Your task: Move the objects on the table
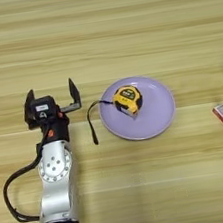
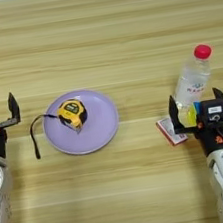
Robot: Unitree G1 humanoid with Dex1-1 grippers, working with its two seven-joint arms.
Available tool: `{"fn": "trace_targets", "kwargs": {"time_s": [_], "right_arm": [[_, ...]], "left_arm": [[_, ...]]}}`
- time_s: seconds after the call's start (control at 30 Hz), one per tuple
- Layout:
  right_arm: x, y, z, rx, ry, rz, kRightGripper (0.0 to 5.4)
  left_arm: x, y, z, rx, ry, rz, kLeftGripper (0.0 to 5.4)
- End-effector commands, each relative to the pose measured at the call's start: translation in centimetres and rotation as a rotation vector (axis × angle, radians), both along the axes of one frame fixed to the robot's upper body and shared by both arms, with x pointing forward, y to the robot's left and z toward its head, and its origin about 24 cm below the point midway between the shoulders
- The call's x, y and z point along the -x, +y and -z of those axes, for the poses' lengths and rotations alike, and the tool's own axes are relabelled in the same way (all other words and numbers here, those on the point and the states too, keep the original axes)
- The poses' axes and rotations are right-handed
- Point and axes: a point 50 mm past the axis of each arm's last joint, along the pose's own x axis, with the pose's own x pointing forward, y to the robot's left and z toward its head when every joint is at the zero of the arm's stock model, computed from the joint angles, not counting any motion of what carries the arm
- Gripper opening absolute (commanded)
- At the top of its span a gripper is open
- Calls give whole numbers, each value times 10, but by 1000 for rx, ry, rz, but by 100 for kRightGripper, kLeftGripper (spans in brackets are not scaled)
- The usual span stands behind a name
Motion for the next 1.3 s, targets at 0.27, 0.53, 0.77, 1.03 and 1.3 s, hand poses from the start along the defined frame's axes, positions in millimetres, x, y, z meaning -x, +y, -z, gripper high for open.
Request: {"fn": "trace_targets", "kwargs": {"time_s": [0.27, 0.53, 0.77, 1.03, 1.3], "right_arm": [[-8, 0, -3, 3, -9, 3, 537], [-18, -6, -3, -12, 6, 22, 537], [-23, -12, -4, -12, 7, 45, 537], [-31, -16, -1, -34, 24, 53, 537], [-44, -23, -6, -37, 15, 62, 537]], "left_arm": [[-1, -3, 0, -5, 2, 11, 540], [-1, -3, 1, -5, 2, 11, 540], [-1, -3, 1, -6, 2, 12, 540], [-1, -3, 1, -7, 1, 12, 540], [-2, -3, 0, -9, -1, 15, 540]]}}
